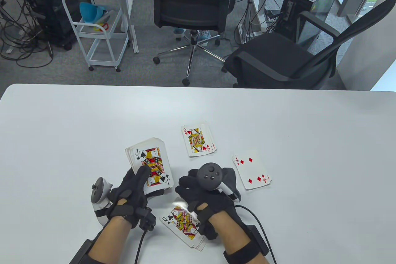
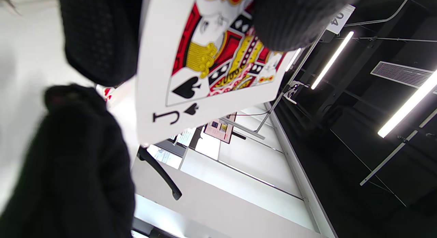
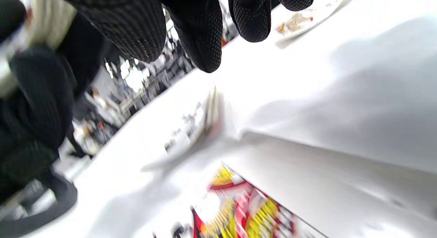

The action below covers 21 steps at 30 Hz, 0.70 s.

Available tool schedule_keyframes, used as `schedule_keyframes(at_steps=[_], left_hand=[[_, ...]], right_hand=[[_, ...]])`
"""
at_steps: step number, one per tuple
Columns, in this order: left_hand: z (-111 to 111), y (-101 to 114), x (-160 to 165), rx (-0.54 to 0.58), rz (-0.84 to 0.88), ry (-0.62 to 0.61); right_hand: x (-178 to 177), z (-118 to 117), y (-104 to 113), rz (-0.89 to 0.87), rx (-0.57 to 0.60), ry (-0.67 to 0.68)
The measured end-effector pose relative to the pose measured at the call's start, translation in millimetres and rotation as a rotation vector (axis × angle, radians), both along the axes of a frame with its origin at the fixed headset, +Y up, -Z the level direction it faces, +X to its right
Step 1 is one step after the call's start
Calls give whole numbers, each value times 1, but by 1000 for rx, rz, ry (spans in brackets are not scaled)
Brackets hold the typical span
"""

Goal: Playing card suit sorting

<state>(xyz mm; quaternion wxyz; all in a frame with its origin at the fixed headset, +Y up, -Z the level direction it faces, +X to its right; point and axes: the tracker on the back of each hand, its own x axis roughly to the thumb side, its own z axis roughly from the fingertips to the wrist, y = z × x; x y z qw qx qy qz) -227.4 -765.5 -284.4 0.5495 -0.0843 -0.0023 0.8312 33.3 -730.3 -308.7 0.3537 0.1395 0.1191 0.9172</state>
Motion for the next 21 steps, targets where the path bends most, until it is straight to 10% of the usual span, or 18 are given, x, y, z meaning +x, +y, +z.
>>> schedule_keyframes(at_steps=[11,21], left_hand=[[0,1,17,20,-92,-167],[-1,5,24,69,-209,-279]], right_hand=[[26,7,19,-456,282,-211],[24,10,21,-431,304,-217]])
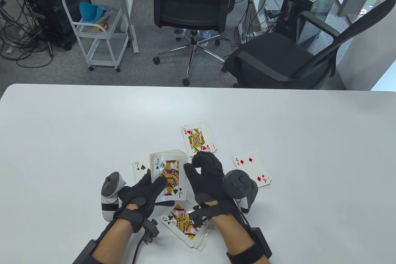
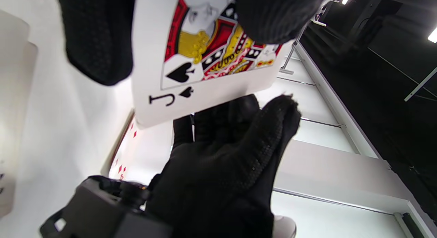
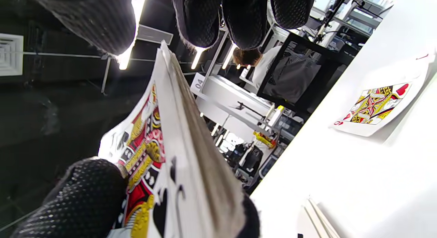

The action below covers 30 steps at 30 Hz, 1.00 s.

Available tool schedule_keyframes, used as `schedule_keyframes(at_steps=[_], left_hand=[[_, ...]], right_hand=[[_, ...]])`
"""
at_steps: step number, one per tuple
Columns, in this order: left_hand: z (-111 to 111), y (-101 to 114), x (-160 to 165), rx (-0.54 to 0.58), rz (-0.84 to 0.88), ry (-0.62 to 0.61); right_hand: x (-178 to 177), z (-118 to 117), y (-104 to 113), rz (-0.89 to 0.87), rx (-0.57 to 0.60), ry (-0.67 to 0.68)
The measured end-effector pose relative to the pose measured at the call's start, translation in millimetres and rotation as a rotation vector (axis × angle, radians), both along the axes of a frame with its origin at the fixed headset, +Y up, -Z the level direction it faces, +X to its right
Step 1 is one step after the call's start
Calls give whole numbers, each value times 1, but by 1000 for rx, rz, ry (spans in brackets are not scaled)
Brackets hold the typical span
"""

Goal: Playing card suit sorting

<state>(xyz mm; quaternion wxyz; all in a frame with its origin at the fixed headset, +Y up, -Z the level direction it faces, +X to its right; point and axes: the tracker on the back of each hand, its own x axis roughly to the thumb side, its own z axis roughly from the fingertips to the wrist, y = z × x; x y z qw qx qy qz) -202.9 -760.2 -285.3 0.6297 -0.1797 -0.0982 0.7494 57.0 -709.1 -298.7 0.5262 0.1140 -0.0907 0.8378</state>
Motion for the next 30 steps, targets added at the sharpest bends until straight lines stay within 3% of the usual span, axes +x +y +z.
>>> schedule_keyframes(at_steps=[8,24,30], left_hand=[[2,2,2,13,-52,4],[3,2,2,-5,8,16],[5,7,-3,18,58,112]], right_hand=[[-10,6,4,128,56,-23],[-5,9,7,11,125,-53],[-19,7,3,180,56,107]])
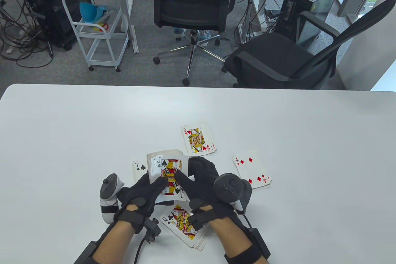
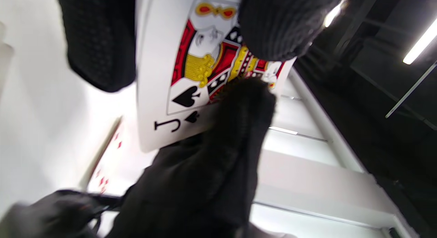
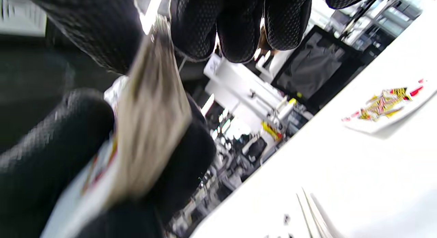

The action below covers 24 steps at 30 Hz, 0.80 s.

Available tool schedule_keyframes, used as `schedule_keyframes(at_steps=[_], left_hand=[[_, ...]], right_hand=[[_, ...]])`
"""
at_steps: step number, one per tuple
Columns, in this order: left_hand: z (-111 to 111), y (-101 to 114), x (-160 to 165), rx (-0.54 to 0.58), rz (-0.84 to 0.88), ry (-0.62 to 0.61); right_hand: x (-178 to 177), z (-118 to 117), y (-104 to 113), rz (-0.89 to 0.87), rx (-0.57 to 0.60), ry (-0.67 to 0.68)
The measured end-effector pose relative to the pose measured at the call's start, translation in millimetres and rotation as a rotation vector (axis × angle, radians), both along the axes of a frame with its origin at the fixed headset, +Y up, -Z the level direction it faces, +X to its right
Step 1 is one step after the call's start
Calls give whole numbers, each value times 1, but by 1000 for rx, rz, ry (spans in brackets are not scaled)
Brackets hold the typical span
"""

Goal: Playing card suit sorting

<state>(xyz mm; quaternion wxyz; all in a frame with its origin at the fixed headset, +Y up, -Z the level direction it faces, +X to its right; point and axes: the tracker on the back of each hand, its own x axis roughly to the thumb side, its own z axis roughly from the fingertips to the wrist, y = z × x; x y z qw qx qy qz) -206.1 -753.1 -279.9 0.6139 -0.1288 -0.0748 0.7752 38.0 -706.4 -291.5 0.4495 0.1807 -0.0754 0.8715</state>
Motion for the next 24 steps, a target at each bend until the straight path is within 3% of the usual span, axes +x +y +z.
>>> schedule_keyframes(at_steps=[4,9,16,20,24], left_hand=[[-1,5,-13,9,43,100],[-6,7,-21,-4,88,32],[-8,14,-36,20,129,117],[-9,22,-62,41,171,258],[-9,26,-87,68,253,386]], right_hand=[[-11,2,1,22,21,53],[-14,2,7,7,37,28],[-8,-5,14,-67,44,-58],[-3,-15,13,-100,-20,-124],[-22,-36,8,99,-191,-86]])
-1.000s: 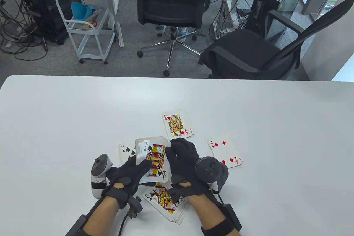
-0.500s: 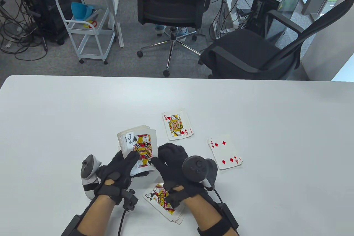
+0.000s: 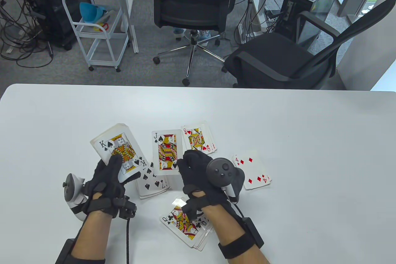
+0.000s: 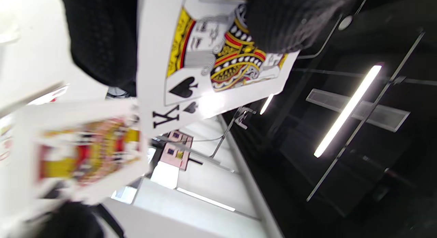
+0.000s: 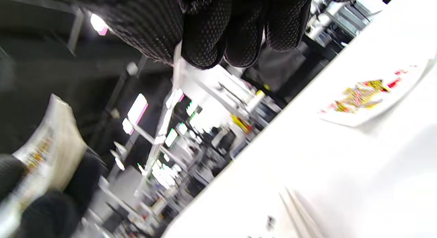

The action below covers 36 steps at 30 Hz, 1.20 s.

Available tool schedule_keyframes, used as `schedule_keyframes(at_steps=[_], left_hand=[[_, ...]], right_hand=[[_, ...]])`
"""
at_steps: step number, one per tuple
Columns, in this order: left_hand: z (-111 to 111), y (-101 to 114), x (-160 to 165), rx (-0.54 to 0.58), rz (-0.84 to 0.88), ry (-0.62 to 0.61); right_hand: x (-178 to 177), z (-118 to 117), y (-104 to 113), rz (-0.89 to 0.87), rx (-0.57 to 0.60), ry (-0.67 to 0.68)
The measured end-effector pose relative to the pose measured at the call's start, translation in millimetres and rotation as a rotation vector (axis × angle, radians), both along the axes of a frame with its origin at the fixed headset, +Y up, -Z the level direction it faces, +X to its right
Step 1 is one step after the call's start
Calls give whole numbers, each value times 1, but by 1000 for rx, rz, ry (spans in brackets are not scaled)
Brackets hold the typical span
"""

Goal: Playing card suit sorting

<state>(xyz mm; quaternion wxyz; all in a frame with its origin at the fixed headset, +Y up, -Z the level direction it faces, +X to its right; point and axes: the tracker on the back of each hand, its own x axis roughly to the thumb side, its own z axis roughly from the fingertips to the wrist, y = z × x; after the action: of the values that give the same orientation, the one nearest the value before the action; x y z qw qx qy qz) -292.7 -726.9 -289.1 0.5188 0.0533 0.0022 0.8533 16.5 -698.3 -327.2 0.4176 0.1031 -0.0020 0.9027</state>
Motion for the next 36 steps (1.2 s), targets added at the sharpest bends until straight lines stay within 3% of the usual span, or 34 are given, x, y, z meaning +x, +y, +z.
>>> schedule_keyframes(at_steps=[7,11,15,18,22,30,33,36], left_hand=[[1,0,0,24,46,-4],[-1,-3,7,32,36,-40],[-1,-4,12,31,20,-64],[0,-3,17,36,11,-83],[1,-2,26,42,-17,-117],[1,-12,53,4,-142,-213],[0,-15,62,-2,-204,-259],[0,-21,69,-21,-247,-291]], right_hand=[[-61,-22,-12,343,-167,114],[-85,-26,-27,463,-193,101],[-94,-26,-36,691,-141,64],[-84,-23,-35,572,-99,79],[-56,-10,-16,436,-47,61],[19,23,14,-80,155,34],[24,32,13,-158,211,40],[20,38,7,-100,257,61]])
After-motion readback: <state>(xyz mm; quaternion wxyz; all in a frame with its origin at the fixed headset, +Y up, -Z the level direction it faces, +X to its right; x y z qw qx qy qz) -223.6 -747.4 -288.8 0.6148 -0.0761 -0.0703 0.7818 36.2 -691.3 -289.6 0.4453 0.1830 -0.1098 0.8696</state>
